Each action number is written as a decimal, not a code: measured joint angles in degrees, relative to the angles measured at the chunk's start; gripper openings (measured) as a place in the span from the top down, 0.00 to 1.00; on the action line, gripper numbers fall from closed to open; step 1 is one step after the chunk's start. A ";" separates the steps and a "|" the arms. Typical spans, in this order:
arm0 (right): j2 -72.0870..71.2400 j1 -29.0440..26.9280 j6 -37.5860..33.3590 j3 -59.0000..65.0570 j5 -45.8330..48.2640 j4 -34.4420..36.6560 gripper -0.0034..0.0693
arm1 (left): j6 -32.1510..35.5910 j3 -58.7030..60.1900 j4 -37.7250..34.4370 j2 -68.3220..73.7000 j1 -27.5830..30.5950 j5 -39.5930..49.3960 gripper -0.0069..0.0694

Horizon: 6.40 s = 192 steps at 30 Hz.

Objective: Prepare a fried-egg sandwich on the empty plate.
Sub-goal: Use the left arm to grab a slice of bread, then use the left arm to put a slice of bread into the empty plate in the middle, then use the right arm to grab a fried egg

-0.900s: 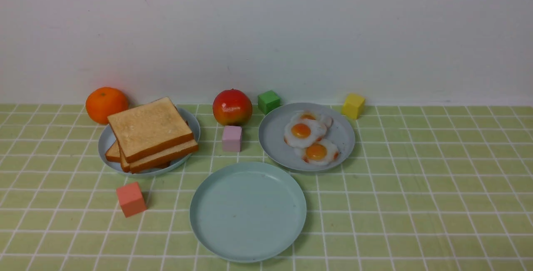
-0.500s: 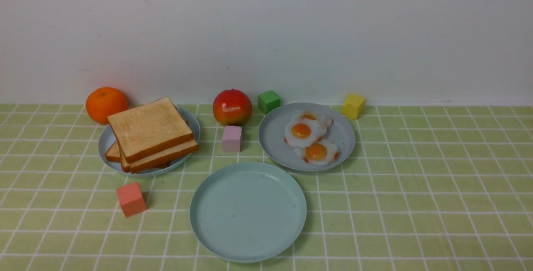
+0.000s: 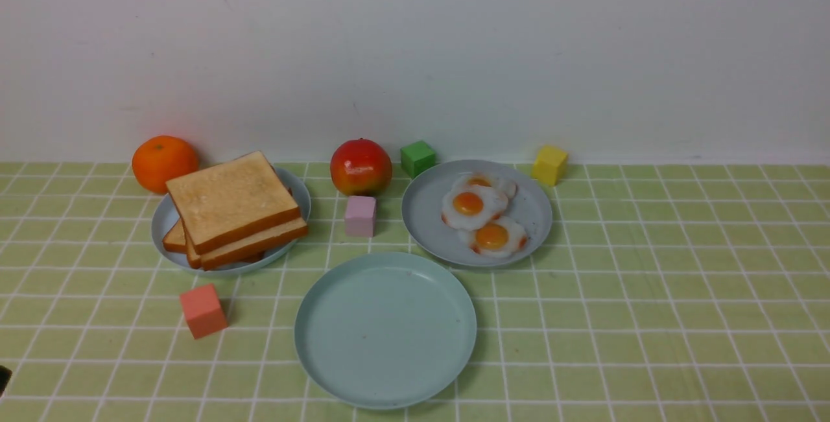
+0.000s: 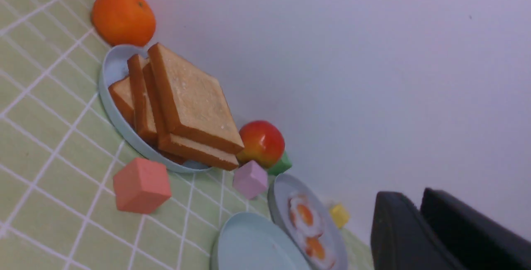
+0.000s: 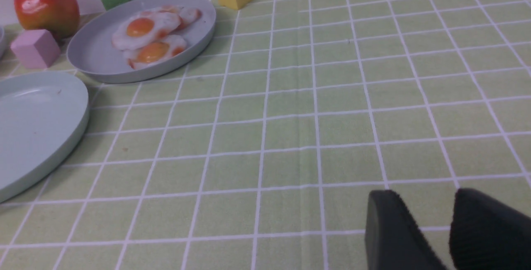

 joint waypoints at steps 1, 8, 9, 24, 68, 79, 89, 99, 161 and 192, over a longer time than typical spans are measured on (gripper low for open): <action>0.00 0.00 0.00 0.00 0.00 0.00 0.62 | 2.55 -2.86 0.76 1.99 0.00 2.84 0.87; 0.00 0.00 0.00 0.00 0.00 0.00 0.62 | 17.03 -21.30 5.10 19.64 -7.58 24.07 0.93; 0.00 0.00 0.00 0.00 -0.25 -0.06 0.62 | 17.52 -23.96 6.11 22.21 -8.81 27.32 0.93; 0.00 0.00 8.68 0.00 -19.91 20.73 0.62 | 21.83 -35.08 10.71 49.30 -15.49 31.62 0.93; 33.27 23.31 -13.68 -60.38 38.67 4.84 0.94 | 56.38 -77.11 26.73 107.63 -7.70 29.03 0.37; 33.27 23.31 -13.68 -60.38 39.84 4.89 0.93 | 56.46 -77.30 33.15 113.19 -7.70 26.09 0.30; 33.27 23.31 -13.68 -60.38 41.35 5.77 0.92 | 56.46 -77.56 34.12 113.59 -7.75 25.77 0.56; 33.27 23.31 -13.68 -60.38 41.40 5.95 0.91 | 56.23 -77.67 35.12 111.64 -9.30 27.71 0.76; 47.95 23.31 -1.11 -60.40 41.90 4.97 0.64 | 22.99 -52.08 25.40 59.83 -38.66 20.31 0.93; 128.92 7.74 -8.36 -103.29 25.17 34.90 0.49 | 21.30 -20.21 18.90 27.40 -38.66 -4.17 0.93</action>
